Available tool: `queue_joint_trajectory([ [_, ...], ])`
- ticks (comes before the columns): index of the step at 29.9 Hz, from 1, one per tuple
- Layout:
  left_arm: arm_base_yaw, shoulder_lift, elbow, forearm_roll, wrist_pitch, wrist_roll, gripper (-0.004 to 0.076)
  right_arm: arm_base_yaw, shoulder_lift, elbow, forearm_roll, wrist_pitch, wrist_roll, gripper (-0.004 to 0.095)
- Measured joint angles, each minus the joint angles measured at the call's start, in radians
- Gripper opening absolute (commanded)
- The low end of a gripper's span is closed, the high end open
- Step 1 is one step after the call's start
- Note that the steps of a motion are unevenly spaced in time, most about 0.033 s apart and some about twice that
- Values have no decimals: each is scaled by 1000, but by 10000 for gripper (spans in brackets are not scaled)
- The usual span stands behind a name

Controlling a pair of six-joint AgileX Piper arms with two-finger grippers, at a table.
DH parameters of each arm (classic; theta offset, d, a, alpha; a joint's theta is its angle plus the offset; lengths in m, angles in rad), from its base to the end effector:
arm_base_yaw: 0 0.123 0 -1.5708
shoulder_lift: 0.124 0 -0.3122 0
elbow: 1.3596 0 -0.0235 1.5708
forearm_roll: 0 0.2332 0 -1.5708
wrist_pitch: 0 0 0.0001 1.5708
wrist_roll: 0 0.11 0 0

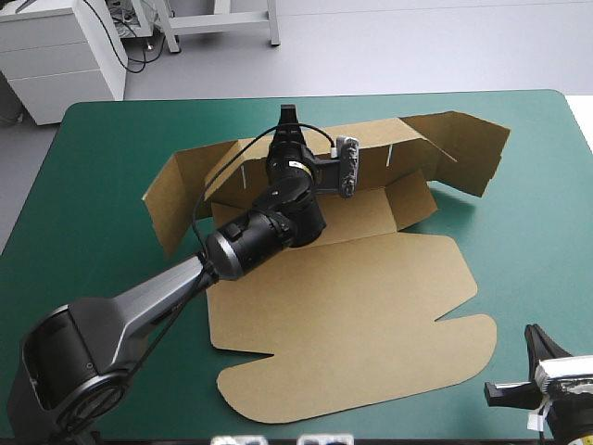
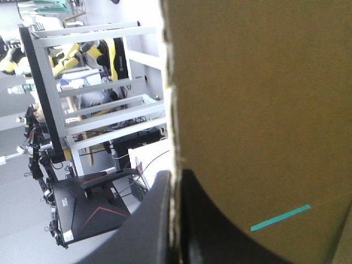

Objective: Fold the box

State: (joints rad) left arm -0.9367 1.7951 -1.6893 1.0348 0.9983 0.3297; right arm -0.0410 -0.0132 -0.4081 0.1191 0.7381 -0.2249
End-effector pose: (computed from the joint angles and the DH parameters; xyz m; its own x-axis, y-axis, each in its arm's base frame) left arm 0.3003 -0.2741 0.3873 0.0173 0.9994 0.0314 0.4389 -0.0358 0.8978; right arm -0.0108 0.0093 0.2669 -0.2168 -0.1270 -0.9679 -0.0671 0.9911 -0.1150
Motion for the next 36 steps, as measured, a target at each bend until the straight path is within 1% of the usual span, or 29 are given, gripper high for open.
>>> queue_joint_trajectory([
  [4,-27,0,1,31,-5,-44,-8,0,0,0,0,0,0,-19],
  [8,-29,0,51,181,-22,-129,-8,0,0,0,0,0,0,-19],
  [14,-35,-27,219,362,-49,-290,-8,0,0,0,0,0,0,-19],
  [21,-69,-133,463,591,-74,-553,-8,0,0,0,0,0,0,-19],
  [28,-111,-219,647,642,-99,-685,-8,0,0,0,0,0,0,-19],
  [31,-111,-224,680,646,-109,-718,-8,0,0,0,0,0,0,-19],
  [36,-114,-224,687,654,-111,-749,-8,0,0,0,0,0,0,-19],
])
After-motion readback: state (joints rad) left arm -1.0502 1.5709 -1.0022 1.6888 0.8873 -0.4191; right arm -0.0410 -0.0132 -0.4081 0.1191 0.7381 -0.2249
